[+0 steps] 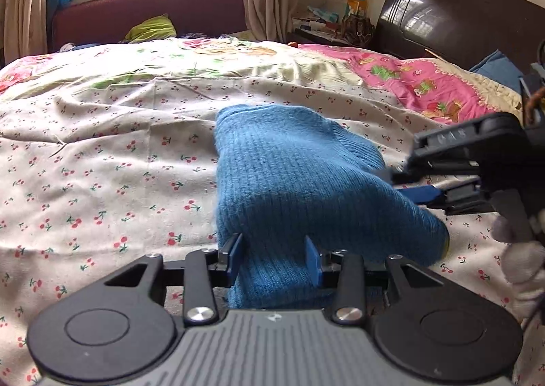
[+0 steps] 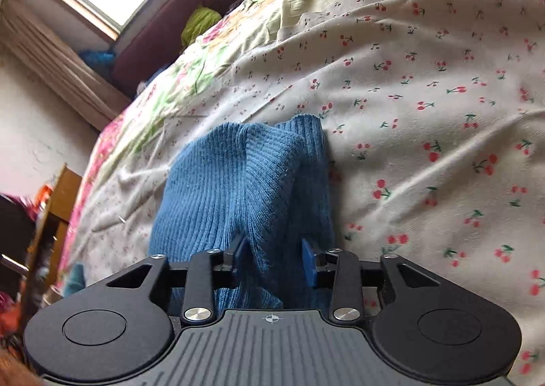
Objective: Fold small clothes
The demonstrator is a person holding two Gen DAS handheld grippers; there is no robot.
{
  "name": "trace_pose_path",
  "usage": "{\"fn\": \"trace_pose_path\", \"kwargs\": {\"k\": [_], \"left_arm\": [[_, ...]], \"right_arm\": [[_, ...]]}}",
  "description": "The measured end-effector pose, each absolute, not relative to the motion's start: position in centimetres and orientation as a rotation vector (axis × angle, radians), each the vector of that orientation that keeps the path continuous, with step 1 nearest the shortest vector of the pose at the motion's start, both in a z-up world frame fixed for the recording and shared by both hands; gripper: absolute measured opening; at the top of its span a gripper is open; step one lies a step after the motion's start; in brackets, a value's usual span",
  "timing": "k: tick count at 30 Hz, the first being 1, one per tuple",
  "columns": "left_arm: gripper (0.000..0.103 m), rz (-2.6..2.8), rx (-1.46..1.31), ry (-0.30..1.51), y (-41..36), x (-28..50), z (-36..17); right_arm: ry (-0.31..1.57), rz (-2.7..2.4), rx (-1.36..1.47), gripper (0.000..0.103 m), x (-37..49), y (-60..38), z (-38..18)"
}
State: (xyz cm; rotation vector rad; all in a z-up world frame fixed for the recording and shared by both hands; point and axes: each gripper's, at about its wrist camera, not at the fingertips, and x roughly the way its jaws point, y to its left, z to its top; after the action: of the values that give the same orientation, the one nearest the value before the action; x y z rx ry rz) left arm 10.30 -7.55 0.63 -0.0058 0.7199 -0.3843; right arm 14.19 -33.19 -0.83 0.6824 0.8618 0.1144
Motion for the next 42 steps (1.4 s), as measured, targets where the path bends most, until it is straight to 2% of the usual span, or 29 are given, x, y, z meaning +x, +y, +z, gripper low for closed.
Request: {"fn": "trace_pose_path", "kwargs": {"k": [6,10,13,14,15,16,23,27,31,34,38,42], "left_arm": [[0.050,-0.394,-0.021,0.697,-7.4,10.2,0.8],[0.050,-0.387,0.007,0.702,-7.6,10.5,0.4],[0.052,-0.379,0.024,0.710,-7.2,10.6,0.1],[0.052,-0.367,0.026,0.719,-7.0,10.8,-0.1],[0.054,-0.362,0.013,0.729,-6.8,11.1,-0.2],[0.055,-0.361,-0.009,0.736,-6.5,11.2,-0.3],[0.054,-0.369,-0.023,0.688,-6.0,10.7,0.5],[0.056,-0.368,0.028,0.704,-6.6,11.1,-0.1],[0.060,-0.355,0.001,0.752,-6.2,11.5,-1.0],[0.060,-0.356,0.024,0.735,-6.1,10.8,-0.5],[0.060,-0.352,0.049,0.697,-6.2,9.8,0.4],[0.060,-0.326,0.058,0.715,-5.8,9.5,0.3]], "right_arm": [[0.801,0.189,0.805,0.038,13.3,-34.6,-0.8],[0.881,0.170,0.663,0.037,14.0,-32.9,-1.0],[0.879,0.186,0.689,0.038,13.5,-33.1,-0.8],[0.879,0.198,0.730,0.033,13.3,-33.4,-1.0],[0.879,0.210,0.766,0.024,13.2,-33.6,-1.1],[0.884,0.222,0.788,0.020,13.2,-33.7,-1.1],[0.814,0.227,0.857,0.014,12.5,-34.2,0.0],[0.792,0.217,0.843,0.012,11.4,-34.5,0.6],[0.928,0.140,0.780,0.012,11.9,-33.9,-2.0],[0.878,0.119,0.730,0.015,10.9,-33.6,-0.3],[0.756,0.080,0.517,0.017,7.5,-31.3,3.7],[0.744,0.214,0.450,0.017,5.6,-28.3,4.2]]}}
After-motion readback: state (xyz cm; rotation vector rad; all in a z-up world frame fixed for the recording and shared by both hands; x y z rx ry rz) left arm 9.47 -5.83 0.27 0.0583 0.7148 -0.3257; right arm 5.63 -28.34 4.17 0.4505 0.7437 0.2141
